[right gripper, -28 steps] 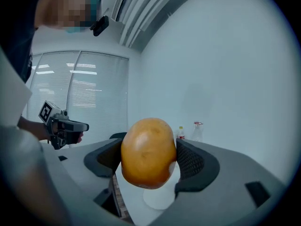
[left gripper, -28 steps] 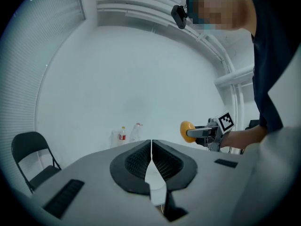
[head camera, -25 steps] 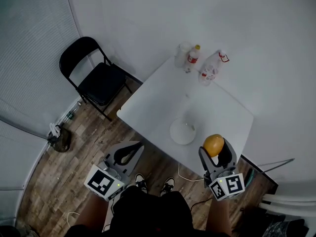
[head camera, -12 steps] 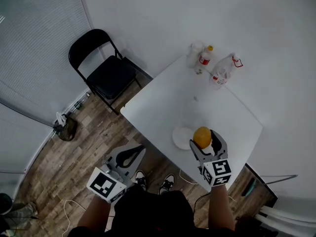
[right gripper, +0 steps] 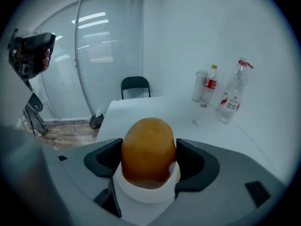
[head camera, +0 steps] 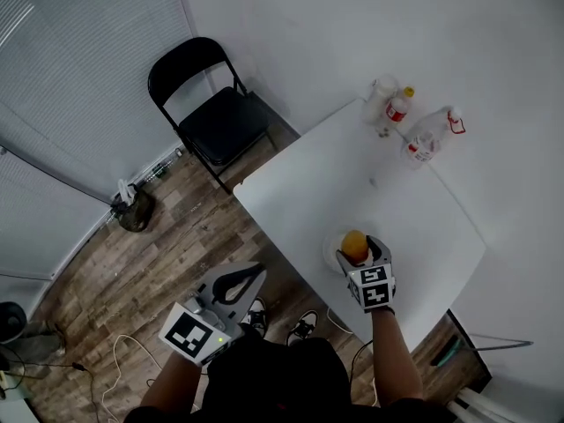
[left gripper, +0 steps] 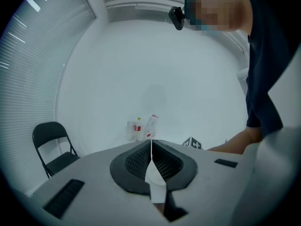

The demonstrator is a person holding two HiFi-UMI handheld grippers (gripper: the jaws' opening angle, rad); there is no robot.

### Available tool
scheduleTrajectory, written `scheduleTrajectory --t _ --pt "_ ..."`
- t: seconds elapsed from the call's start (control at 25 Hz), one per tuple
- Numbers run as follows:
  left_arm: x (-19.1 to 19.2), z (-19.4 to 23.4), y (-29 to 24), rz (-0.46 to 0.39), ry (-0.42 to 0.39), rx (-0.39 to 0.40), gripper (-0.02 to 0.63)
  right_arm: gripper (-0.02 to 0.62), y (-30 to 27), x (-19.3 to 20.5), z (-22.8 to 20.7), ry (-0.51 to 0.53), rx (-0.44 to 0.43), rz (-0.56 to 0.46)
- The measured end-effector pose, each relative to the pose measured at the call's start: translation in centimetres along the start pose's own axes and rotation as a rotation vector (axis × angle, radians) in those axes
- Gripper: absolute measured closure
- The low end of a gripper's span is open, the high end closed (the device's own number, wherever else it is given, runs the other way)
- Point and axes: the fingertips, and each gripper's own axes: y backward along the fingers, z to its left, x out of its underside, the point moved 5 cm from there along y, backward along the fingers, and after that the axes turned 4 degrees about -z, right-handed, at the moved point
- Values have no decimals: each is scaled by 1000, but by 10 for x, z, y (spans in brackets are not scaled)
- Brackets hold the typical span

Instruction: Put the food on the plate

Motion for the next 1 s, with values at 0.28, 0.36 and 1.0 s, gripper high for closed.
scheduleTrajectory --t 0.28,0.36,1.0 --pt "6 11 8 22 -5 -38 583 225 -33 22 -2 -17 7 108" --pt "7 12 11 26 0 -48 583 225 -37 26 -1 -19 4 125" --pt "7 14 21 16 29 -46 583 224 -13 1 4 -35 33 10"
